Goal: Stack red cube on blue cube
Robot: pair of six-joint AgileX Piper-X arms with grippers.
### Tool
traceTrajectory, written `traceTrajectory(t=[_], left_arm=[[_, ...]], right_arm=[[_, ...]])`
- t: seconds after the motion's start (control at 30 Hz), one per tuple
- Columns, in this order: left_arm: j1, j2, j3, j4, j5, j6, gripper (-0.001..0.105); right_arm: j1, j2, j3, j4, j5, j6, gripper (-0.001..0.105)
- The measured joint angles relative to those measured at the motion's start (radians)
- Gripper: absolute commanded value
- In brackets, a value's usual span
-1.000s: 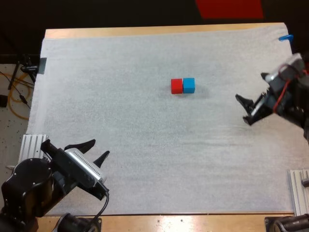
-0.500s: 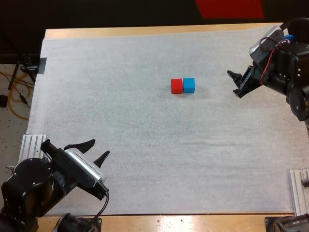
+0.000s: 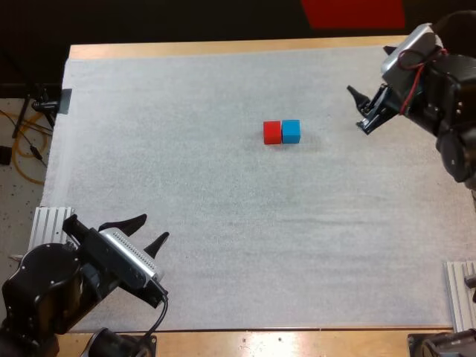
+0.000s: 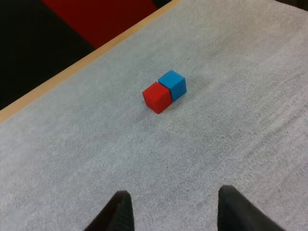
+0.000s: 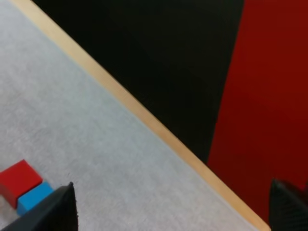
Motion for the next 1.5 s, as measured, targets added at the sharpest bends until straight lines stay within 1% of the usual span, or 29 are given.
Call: traceTrajectory(t=[0.13, 0.3, 0.5, 0.57, 0.6, 0.67, 0.7, 0.77, 0.8, 0.87, 1.07, 1.17, 1.33, 1.5], left_arm=[[0.000, 0.000, 0.000, 0.000, 0.000, 0.000, 0.041], [0.000, 0.000, 0.000, 0.000, 0.000, 0.000, 0.041], [0.000, 0.000, 0.000, 0.000, 0.000, 0.000, 0.041], [0.000, 0.000, 0.000, 0.000, 0.000, 0.000, 0.041], [0.000, 0.000, 0.000, 0.000, 0.000, 0.000, 0.041], [0.000, 0.000, 0.000, 0.000, 0.000, 0.000, 0.041], [0.000, 0.000, 0.000, 0.000, 0.000, 0.000, 0.041], [0.000, 0.000, 0.000, 0.000, 0.000, 0.000, 0.041], [0.000, 0.000, 0.000, 0.000, 0.000, 0.000, 0.041], [0.000, 0.000, 0.000, 0.000, 0.000, 0.000, 0.041], [0.000, 0.000, 0.000, 0.000, 0.000, 0.000, 0.041], [0.000, 0.000, 0.000, 0.000, 0.000, 0.000, 0.041], [0.000, 0.000, 0.000, 0.000, 0.000, 0.000, 0.041], [0.000, 0.000, 0.000, 0.000, 0.000, 0.000, 0.041]], right_arm=[[0.053, 0.059, 0.000, 0.000, 0.000, -0.061, 0.077], [0.122, 0.140, -0.010, 0.000, 0.000, -0.087, 0.077], [0.180, 0.246, -0.085, 0.010, -0.012, -0.099, 0.077], [0.193, 0.293, -0.151, 0.071, -0.020, -0.129, 0.077], [0.194, 0.307, -0.164, 0.088, -0.020, -0.139, 0.077], [0.194, 0.360, -0.244, 0.186, -0.024, -0.187, 0.077], [0.194, 0.376, -0.265, 0.211, -0.024, -0.197, 0.077], [0.194, 0.440, -0.343, 0.298, -0.026, -0.229, 0.077], [0.194, 0.455, -0.363, 0.317, -0.026, -0.239, 0.077], [0.194, 0.509, -0.437, 0.375, -0.026, -0.271, 0.077], [0.195, 0.619, -0.546, 0.410, -0.055, -0.291, 0.077], [0.204, 0.662, -0.571, 0.412, -0.057, -0.309, 0.077], [0.229, 0.717, -0.579, 0.415, -0.059, -0.345, 0.077], [0.254, 0.768, -0.579, 0.415, -0.014, -0.370, 0.077]])
